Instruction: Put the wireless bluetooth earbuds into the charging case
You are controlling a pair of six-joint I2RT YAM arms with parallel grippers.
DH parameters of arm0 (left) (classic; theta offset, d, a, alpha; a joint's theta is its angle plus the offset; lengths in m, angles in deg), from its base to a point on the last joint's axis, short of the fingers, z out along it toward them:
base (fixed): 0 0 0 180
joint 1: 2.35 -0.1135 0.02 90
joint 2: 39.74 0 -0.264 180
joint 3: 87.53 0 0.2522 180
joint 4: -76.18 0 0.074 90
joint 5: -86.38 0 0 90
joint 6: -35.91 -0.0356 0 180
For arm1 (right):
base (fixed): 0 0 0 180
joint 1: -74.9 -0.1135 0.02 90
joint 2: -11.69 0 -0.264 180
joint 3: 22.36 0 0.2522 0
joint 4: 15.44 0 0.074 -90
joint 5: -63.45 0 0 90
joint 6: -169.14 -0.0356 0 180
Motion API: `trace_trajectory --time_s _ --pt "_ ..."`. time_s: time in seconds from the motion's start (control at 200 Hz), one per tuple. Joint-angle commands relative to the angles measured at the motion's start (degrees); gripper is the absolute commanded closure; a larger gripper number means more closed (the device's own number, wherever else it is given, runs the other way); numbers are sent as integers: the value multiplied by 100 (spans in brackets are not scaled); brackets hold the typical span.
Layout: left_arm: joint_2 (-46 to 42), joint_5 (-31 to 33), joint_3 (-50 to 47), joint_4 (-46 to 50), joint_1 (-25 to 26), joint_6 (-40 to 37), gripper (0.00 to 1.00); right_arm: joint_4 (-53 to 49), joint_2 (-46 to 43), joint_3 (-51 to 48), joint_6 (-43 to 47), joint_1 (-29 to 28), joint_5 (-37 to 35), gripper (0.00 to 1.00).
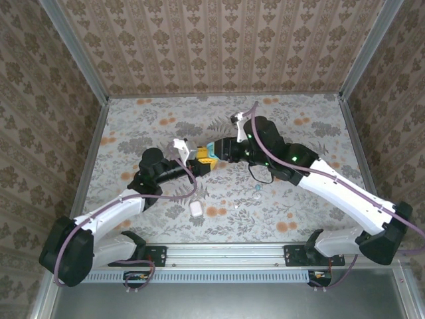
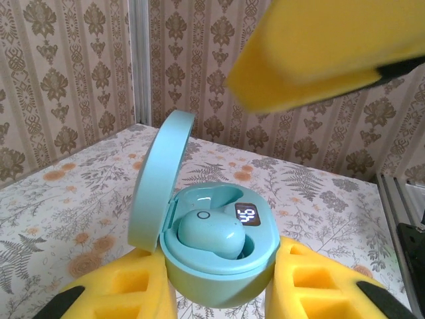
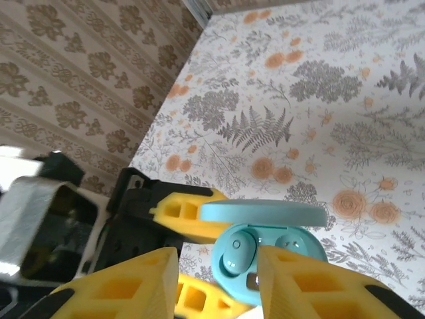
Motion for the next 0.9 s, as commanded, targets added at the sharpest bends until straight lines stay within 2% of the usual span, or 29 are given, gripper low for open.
trace_trajectory --time_s 0.0,0.225,0.425,0.565,0.71,0.895 --pt "-145 23 6 -91 -84 -119 75 -250 -214 -16 300 -5 -233 61" --pt "-387 291 -11 444 -307 -183 76 -905 -442 18 358 255 -653 56" --pt "-743 376 -46 1009 -402 -352 75 -1638 -484 -360 49 1293 -356 54" --pt "-907 429 -69 1292 -424 -440 75 -1601 -442 -1080 16 1749 -56 55" --pt "-906 424 -90 1343 -433 -435 75 -1483 -69 -1667 37 2014 364 56" --pt "-818 367 -55 1315 -433 -418 75 -1498 870 -1817 193 2019 603 64"
